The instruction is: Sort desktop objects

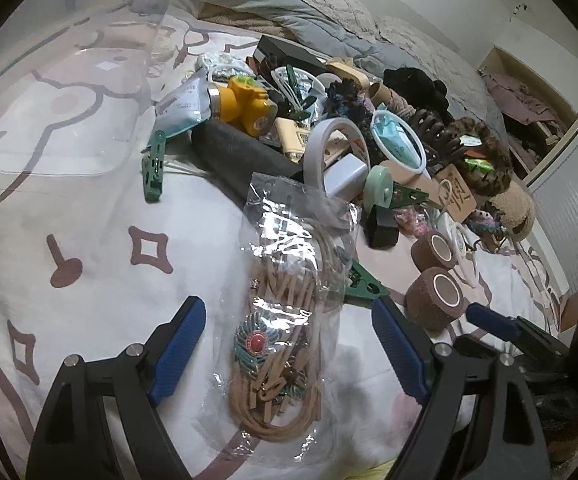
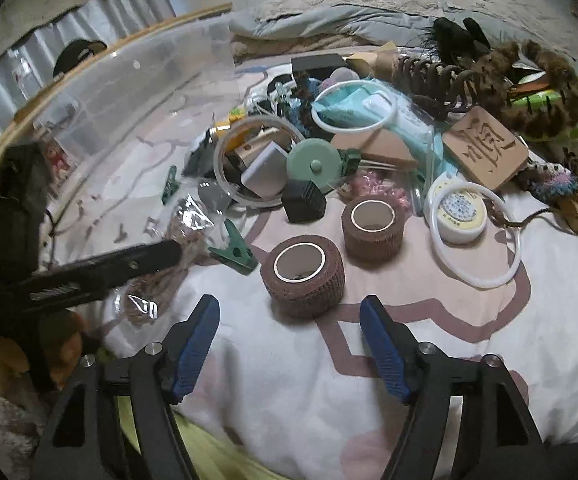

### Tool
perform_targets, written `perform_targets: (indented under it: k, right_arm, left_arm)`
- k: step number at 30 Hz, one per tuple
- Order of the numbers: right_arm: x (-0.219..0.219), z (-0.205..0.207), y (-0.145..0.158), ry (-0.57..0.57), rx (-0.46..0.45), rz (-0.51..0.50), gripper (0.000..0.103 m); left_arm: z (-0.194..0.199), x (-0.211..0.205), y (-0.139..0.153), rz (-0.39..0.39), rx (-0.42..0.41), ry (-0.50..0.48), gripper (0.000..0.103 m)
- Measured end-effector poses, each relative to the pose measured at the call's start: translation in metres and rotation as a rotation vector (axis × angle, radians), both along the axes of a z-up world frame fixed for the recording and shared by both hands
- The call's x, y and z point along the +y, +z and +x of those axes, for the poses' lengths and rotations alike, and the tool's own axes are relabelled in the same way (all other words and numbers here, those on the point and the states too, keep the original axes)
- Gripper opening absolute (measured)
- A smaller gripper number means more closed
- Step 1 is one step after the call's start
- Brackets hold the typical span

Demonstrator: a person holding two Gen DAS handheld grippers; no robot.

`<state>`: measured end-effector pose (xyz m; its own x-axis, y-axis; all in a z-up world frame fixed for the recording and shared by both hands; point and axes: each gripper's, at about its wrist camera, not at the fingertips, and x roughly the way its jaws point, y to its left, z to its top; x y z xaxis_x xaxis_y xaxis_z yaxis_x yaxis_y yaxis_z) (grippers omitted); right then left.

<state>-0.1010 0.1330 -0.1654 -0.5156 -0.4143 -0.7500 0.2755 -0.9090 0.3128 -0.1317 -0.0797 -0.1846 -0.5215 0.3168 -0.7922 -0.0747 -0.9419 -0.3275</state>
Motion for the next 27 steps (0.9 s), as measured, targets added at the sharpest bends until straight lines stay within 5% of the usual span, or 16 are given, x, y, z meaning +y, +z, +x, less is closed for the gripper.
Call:
perform_targets:
  k: [7, 12, 14, 21, 27]
  right_arm:
    - [0.019, -0.008, -0.008, -0.085, -0.055, -0.032, 0.082]
    - [0.005, -0.014, -0.023, -0.083, -0.074, 0.08, 0.083]
    - [-0.004, -0.013, -0.025, -0.058, -0.059, 0.12, 0.092]
    - [-0.021, -0.013, -0.033, -0.026, -0.03, 0.21, 0.103]
    - [-0.016, -0.012, -0.034, -0.022, -0.022, 0.203, 0.103]
  left_arm:
    - [-0.004, 0.004, -0.003, -0.034, -0.007, -0.01, 0.086]
    - [-0.006, 0.01, -0.004, -0.121, 0.004, 0.002, 0.086]
    - [-0.005, 0.013, -0.004, -0.196, 0.025, 0.014, 0.086]
    - [-0.005, 0.022, -0.007, -0.235, 0.022, -0.034, 0.084]
    - [-0.005, 0.02, -0.008, -0.253, 0.018, -0.023, 0.061]
